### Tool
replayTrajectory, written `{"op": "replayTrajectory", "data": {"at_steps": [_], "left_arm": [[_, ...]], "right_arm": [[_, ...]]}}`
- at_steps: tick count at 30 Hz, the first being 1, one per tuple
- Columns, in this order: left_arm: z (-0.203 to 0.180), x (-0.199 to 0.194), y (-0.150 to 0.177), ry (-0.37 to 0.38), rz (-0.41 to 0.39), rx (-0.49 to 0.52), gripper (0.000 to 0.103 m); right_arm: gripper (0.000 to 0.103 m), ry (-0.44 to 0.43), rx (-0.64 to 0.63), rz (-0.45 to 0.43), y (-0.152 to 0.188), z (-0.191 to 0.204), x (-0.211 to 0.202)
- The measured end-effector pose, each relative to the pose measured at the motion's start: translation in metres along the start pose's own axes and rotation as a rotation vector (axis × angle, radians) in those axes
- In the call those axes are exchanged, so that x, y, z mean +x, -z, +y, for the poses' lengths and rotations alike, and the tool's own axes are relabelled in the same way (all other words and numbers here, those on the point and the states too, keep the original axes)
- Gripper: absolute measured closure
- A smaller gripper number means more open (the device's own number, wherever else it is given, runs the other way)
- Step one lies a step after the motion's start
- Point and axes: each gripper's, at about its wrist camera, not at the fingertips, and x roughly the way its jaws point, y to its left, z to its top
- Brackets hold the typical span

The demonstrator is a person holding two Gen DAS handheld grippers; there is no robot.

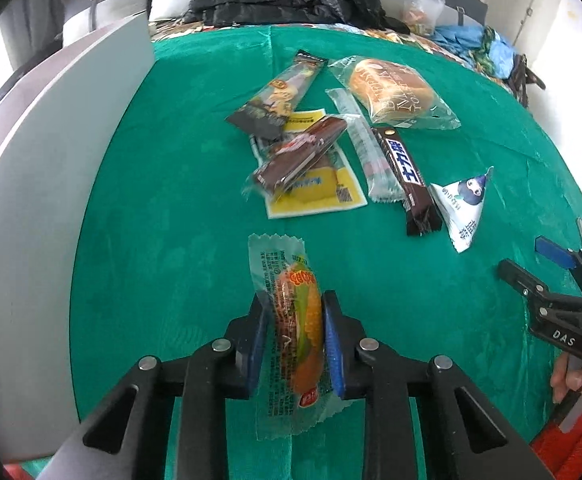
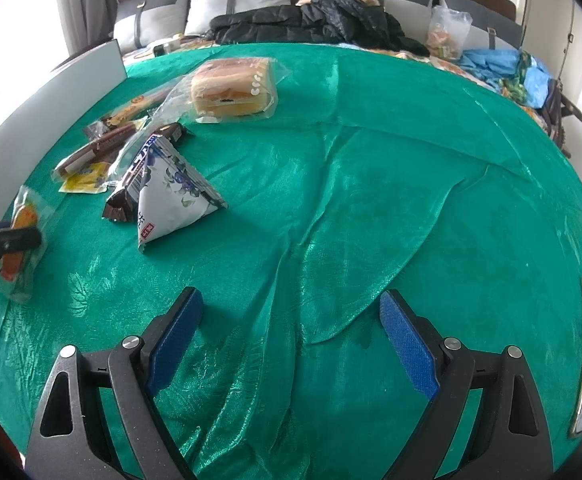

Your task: Organize snacks

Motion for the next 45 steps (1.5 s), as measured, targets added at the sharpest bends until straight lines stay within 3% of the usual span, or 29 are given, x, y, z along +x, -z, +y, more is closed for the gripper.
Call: {"op": "replayTrajectory", "data": {"at_steps": [13,45], "left_arm": [[0.006,-0.004,0.004,0.031,-0.032,-0.081,0.078],[0.011,-0.003,0.003,0.055,-0.044,-0.105,0.077]], "right_arm": [[0.010,-0.001,0.000,-0.001,-0.001,-0.001,0.000],[0.010,0.001,-0.003,-0.002,-0.001,-0.001,0.001]]}}
